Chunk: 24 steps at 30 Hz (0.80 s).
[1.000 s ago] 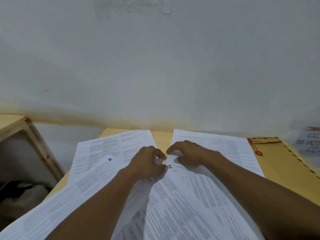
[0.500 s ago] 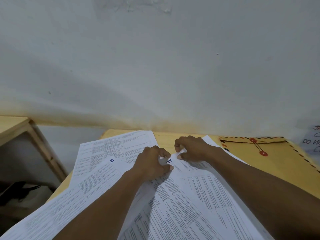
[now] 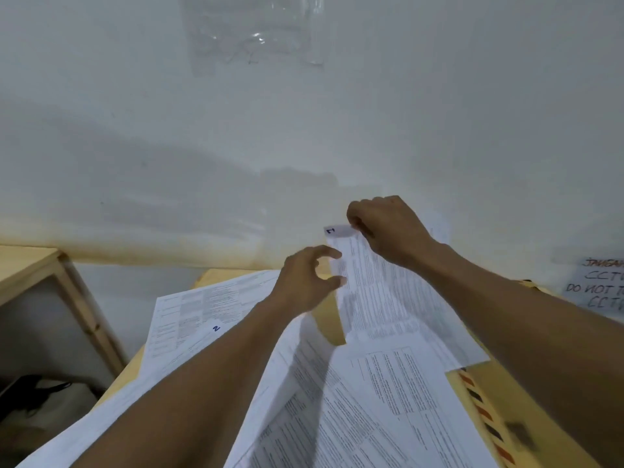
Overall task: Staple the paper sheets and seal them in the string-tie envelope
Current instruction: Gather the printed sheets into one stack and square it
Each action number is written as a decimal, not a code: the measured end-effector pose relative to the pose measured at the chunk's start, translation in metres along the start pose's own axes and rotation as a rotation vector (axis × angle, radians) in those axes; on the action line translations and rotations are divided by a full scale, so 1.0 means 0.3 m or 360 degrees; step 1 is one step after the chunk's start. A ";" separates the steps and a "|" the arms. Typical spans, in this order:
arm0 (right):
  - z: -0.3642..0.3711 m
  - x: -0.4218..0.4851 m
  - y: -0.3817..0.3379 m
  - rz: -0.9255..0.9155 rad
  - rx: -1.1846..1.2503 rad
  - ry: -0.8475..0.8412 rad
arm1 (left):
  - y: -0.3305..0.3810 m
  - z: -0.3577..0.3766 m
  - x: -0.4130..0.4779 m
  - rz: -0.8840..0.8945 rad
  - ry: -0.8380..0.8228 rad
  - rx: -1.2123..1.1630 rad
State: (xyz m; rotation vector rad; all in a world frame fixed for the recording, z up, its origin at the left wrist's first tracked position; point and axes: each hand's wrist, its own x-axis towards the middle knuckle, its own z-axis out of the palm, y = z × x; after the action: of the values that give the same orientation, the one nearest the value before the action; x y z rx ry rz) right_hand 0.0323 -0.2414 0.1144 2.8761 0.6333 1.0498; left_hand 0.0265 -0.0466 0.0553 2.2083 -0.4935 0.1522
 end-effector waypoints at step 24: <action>-0.374 -0.042 -0.555 0.0747 0.1704 -0.0430 | 0.120 -0.658 -0.522 0.0008 0.0108 0.0056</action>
State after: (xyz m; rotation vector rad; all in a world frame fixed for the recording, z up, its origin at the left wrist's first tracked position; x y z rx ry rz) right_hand -0.1073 -0.1069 0.1687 4.1420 0.6443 0.2912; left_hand -0.1193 0.1317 0.1636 2.2285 -0.4616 0.2396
